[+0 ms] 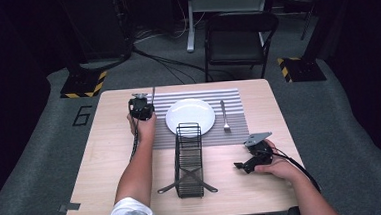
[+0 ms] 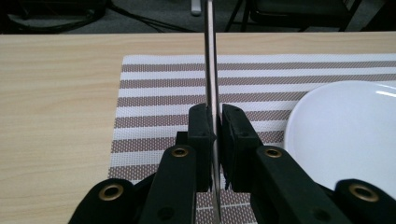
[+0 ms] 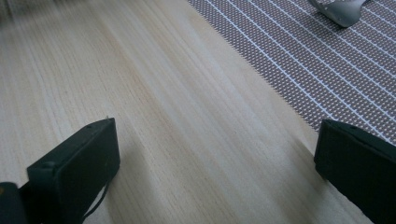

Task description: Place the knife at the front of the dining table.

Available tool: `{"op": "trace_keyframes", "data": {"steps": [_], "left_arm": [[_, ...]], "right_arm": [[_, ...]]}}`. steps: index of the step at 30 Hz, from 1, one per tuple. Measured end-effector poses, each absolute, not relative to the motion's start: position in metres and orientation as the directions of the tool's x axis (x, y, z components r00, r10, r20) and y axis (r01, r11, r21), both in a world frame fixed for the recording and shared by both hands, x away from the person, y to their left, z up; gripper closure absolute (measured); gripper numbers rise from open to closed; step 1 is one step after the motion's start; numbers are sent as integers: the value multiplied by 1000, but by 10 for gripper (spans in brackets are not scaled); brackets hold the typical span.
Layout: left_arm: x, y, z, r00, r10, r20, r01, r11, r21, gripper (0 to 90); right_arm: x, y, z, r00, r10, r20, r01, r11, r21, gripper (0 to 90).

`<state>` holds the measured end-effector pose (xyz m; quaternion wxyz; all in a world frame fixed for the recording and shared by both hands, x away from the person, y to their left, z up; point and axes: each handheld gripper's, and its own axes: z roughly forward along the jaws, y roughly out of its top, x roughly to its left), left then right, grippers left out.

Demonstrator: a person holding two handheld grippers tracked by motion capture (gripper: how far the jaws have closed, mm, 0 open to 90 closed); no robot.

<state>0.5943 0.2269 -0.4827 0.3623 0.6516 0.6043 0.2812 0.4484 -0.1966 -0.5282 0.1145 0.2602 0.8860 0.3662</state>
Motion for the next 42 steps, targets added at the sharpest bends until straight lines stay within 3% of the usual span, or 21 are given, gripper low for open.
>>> {"op": "trace_keyframes", "data": {"steps": [42], "left_arm": [[611,220,-520,86,989,-123,669,34,743,822]], "right_arm": [[448,-197,-528,-838,545,-12,378,596,709,0]]}}
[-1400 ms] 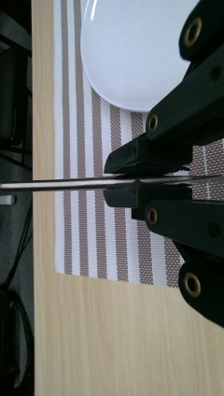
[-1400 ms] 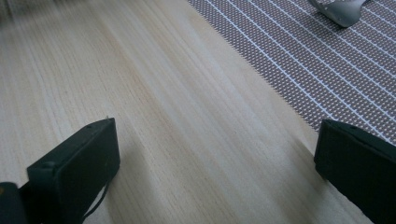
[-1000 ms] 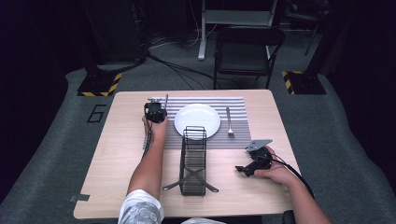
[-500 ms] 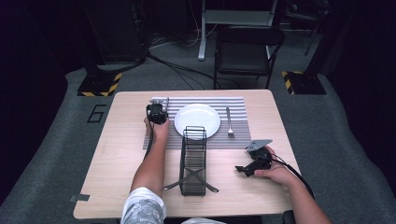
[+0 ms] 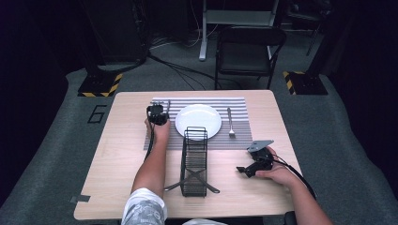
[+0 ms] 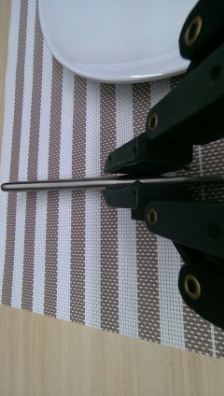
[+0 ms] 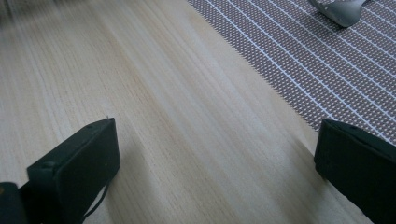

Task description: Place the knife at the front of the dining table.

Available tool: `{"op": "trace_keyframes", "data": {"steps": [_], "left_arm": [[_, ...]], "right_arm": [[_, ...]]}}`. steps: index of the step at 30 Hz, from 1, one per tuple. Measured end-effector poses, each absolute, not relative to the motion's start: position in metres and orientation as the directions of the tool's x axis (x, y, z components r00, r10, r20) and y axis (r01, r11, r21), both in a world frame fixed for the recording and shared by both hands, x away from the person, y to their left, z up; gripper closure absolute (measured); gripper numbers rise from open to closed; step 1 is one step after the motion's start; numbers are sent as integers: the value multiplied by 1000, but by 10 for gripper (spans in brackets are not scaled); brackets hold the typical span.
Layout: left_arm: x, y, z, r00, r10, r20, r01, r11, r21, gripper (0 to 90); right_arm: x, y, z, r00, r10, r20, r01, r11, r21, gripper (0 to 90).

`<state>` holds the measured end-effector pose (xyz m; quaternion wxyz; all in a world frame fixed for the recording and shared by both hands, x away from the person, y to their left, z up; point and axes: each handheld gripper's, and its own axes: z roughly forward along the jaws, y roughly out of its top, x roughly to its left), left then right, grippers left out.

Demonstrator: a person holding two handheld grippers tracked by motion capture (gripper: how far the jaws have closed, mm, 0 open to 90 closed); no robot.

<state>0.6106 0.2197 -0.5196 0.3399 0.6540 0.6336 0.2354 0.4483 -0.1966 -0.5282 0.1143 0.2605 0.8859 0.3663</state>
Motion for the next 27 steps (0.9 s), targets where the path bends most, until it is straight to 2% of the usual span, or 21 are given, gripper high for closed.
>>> {"op": "trace_keyframes", "data": {"steps": [8,15,18,27], "left_arm": [[606,233,-520,68,985,-156,663,72,745,728],[601,239,-512,78,981,-176,650,84,755,579],[599,243,-505,107,969,-222,648,102,755,521],[582,248,-473,173,970,-171,608,31,793,471]], "right_arm": [[448,-197,-528,-838,545,-12,378,596,708,0],[448,-197,-528,-838,545,-12,378,596,709,0],[448,-197,-528,-838,545,-11,378,596,709,0],[448,-197,-528,-838,546,-12,378,596,709,0]]}}
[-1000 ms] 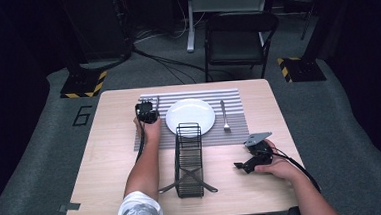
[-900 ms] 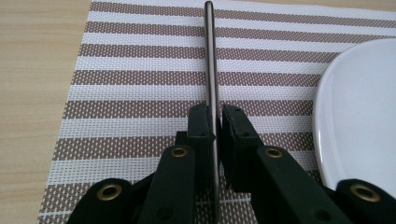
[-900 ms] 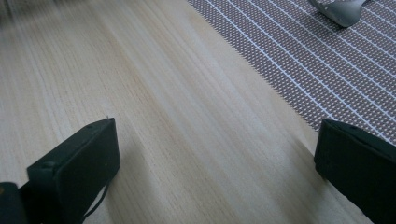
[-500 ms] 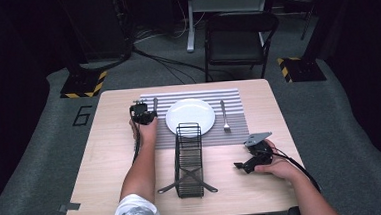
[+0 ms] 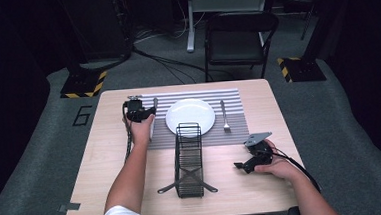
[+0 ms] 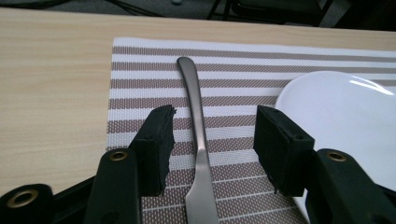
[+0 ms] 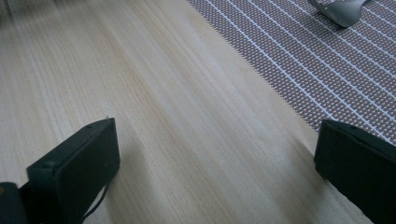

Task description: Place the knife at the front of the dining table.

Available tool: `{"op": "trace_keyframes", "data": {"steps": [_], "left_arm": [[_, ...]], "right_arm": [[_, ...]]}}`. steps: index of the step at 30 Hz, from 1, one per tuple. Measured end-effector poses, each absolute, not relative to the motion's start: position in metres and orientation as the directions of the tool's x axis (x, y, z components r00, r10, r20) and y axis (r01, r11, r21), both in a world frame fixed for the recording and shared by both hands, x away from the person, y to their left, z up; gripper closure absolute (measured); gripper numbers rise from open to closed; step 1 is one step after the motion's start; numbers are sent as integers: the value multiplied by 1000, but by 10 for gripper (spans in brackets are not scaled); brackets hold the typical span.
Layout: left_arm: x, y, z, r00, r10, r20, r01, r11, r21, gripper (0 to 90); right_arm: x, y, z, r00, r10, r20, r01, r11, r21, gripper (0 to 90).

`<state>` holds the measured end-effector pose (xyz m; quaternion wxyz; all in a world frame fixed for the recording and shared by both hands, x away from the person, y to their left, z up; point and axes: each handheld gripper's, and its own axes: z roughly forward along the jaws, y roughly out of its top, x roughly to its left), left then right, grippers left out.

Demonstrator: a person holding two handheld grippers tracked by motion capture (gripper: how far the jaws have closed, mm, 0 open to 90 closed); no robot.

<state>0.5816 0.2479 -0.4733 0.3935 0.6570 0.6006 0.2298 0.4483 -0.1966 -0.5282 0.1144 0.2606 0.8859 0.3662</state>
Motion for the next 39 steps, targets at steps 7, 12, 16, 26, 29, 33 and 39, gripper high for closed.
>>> {"op": "trace_keyframes", "data": {"steps": [7,12,16,26,29,33,39], "left_arm": [[567,247,-446,214,967,-141,567,-5,823,450],[557,242,-426,278,955,-99,544,-72,836,450],[545,239,-412,325,942,-85,516,-102,850,450],[511,241,-389,434,900,-40,488,-197,850,446],[502,246,-388,454,890,-41,495,-213,842,445],[490,254,-391,475,879,-45,499,-227,836,443],[473,265,-399,484,874,-49,515,-239,823,442]], "right_arm": [[448,-197,-528,-838,546,-12,378,596,708,0],[448,-197,-528,-838,545,-12,378,596,709,0],[448,-196,-528,-835,551,-6,386,592,708,0],[448,-197,-528,-838,545,-13,377,596,709,0],[448,-197,-528,-838,545,-13,377,596,709,0],[449,-197,-528,-840,542,-17,371,599,710,0],[448,-196,-528,-837,548,-9,381,594,708,0]]}}
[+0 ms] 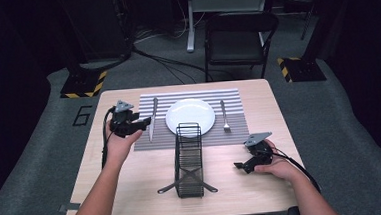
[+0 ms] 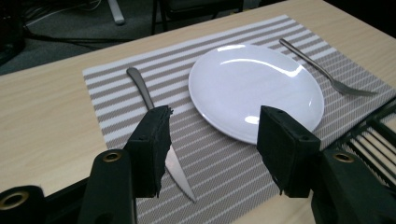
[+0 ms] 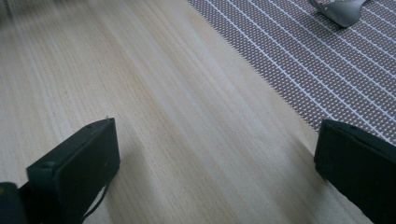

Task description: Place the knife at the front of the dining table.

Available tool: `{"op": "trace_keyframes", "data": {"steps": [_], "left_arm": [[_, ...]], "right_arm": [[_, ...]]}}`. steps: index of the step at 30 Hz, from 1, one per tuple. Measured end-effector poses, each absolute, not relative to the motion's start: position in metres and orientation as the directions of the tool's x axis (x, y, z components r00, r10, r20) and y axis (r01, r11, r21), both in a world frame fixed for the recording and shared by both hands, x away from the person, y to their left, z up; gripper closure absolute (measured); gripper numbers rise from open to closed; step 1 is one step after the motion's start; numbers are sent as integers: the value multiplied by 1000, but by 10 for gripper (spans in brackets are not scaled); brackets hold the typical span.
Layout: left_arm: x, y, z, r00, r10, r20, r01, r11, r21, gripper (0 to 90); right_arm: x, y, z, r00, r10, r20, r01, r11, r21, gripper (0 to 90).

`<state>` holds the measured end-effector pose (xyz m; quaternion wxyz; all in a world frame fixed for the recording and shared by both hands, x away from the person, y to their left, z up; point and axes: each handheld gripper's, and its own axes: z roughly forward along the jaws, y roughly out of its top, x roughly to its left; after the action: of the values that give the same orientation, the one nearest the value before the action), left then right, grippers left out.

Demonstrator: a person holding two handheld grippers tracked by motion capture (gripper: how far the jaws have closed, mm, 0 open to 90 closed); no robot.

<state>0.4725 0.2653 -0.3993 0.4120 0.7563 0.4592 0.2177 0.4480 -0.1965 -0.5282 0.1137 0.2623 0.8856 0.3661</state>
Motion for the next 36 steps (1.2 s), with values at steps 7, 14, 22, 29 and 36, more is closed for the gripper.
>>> {"op": "trace_keyframes", "data": {"steps": [7,14,22,29,36], "left_arm": [[452,282,-412,469,882,-43,530,-242,813,443],[440,292,-426,477,877,-53,529,-239,815,445],[433,300,-453,462,884,-72,560,-227,797,446],[428,309,-476,440,891,-112,592,-194,782,445],[428,315,-494,426,896,-122,613,-187,768,443]], "right_arm": [[448,-197,-528,-838,545,-13,377,596,709,0],[448,-197,-528,-838,545,-10,379,595,709,0],[448,-197,-528,-838,545,-10,379,595,709,0],[448,-197,-528,-838,545,-10,379,595,709,0],[448,-197,-528,-838,546,-11,379,596,708,0]]}}
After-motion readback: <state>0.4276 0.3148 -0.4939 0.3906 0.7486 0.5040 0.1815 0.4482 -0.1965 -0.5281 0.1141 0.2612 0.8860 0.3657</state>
